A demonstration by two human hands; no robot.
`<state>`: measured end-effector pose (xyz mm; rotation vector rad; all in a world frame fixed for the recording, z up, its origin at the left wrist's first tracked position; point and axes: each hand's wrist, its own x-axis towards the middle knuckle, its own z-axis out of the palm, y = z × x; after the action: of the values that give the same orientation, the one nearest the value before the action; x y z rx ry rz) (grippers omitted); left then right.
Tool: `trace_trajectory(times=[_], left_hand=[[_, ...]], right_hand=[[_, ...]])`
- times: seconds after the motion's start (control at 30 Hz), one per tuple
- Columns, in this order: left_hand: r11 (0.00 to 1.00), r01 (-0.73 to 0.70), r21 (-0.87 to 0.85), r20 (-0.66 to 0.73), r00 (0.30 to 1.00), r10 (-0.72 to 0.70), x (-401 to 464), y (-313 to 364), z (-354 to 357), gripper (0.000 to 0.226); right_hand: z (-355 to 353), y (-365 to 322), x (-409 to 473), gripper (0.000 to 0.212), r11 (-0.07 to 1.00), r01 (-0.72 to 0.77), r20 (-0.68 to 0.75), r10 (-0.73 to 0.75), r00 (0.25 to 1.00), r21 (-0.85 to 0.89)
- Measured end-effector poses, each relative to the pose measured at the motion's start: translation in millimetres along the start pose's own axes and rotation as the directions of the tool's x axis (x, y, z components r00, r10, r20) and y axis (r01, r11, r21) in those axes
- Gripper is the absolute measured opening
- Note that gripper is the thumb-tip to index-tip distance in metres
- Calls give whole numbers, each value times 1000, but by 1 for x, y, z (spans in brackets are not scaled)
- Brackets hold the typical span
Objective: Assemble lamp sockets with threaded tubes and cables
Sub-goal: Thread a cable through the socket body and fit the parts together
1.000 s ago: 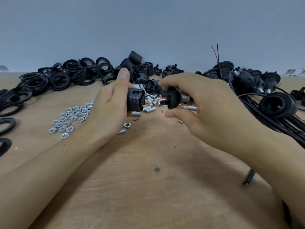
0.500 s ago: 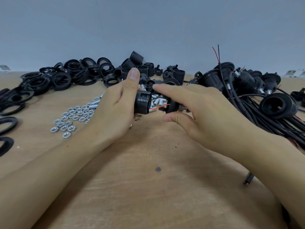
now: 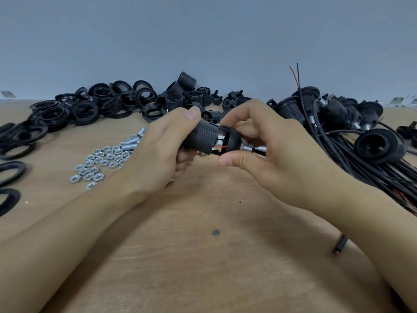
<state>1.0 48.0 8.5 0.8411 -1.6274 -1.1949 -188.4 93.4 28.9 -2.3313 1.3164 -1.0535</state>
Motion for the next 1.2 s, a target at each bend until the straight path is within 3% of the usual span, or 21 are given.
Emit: trace_trajectory(times=[0.1,0.23,0.33,0.43,0.6,0.77,0.9,0.97,1.1,1.2], left_hand=[[992,71,-108,-30,997,-75,1,-1,4,44],[918,272,-290,71,962,-263,0,3,9,43],[884,339,-322,147,940,-307,0,6,9,45],[886,357,-295,199,930,-309,-1,9,6,45],[939,296,-176,143,951,-274,-3,8,11,49],[969,225,-100,42,974,-221,-3,3,13,43],[990,126,57,-54,991,-123,-4,2,15,49],[989,103,103,-79,992,-95,-6,1,17,47],[992,123,3,-50,991,-123,-8,5,18,45],[993,59,103,-130,991,-46,-10,3,21,35]], right_hand=[[1,1,-1,30,995,-17,-43,21,999,94],[-2,5,2,34,978,-21,-57,34,998,209],[-5,8,2,38,971,-45,9,44,999,233],[-7,11,3,29,959,-37,27,31,999,281],[-5,11,3,26,967,-43,61,28,998,251],[-4,11,0,29,997,-9,87,2,996,72],[-2,7,1,30,994,65,94,-57,994,-85],[-2,7,-1,30,991,88,79,-81,994,-99],[0,5,-2,40,993,109,31,-108,994,-50],[3,3,-3,44,994,100,35,-98,995,-51]])
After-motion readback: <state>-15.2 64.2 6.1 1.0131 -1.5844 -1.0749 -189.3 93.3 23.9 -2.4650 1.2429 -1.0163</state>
